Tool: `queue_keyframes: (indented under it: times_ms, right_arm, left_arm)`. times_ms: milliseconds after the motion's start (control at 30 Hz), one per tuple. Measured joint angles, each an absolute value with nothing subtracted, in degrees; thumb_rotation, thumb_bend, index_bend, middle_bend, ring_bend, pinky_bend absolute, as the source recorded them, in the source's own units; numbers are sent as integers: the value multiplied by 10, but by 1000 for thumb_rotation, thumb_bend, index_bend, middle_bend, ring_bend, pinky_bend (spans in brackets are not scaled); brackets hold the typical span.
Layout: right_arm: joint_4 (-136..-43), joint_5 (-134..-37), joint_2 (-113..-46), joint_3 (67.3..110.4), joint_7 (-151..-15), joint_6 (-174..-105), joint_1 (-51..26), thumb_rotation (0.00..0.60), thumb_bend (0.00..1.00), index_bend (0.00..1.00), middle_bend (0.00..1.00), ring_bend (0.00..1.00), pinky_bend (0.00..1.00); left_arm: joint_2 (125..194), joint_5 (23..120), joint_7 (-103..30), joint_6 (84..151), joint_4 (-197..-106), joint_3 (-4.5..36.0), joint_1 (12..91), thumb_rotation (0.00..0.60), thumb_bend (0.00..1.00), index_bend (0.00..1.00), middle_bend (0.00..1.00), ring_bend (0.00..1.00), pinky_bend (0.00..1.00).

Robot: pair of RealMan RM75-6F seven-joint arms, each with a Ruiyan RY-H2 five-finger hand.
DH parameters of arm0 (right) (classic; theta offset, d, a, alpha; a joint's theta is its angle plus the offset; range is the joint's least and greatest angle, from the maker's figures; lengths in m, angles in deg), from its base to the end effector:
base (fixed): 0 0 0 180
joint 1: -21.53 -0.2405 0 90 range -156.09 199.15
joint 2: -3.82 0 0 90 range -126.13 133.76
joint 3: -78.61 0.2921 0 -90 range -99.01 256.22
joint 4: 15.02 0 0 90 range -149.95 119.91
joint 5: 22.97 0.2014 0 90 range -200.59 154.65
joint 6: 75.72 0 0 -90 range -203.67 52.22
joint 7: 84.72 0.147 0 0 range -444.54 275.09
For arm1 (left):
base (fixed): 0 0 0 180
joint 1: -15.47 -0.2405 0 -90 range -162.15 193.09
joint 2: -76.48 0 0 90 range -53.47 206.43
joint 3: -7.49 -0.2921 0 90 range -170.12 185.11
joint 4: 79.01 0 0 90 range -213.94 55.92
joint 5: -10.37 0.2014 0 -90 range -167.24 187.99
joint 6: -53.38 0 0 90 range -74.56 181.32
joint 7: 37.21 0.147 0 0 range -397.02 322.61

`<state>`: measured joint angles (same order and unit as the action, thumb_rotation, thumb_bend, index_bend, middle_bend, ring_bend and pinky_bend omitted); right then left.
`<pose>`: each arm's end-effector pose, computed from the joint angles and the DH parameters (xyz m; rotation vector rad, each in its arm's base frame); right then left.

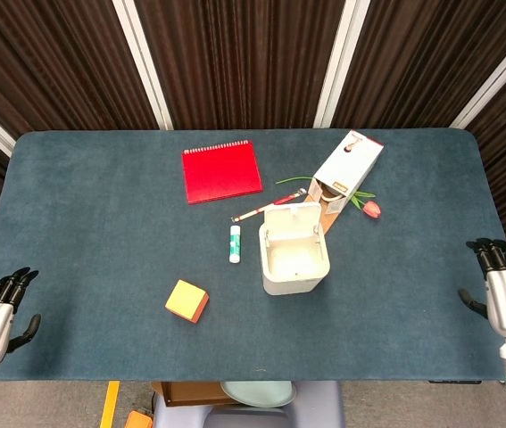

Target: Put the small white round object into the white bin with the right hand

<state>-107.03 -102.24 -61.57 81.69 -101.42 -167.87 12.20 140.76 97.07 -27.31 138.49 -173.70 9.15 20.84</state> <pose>-0.3329 -0.2115 0.1991 1.3234 -0.6164 0.7589 -0.3301 0.1841 0.1745 -1.4572 -0.8065 -0.8111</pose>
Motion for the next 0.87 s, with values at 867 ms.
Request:
queue_keyframes:
  times_ms: [867]
  right_arm:
    - [-933, -1015, -676, 828, -931, -1588, 129, 600, 71, 184, 186, 87, 224]
  left_arm:
    - [1421, 962, -265, 1372, -1725, 93, 216, 600, 408, 140, 110, 170, 324]
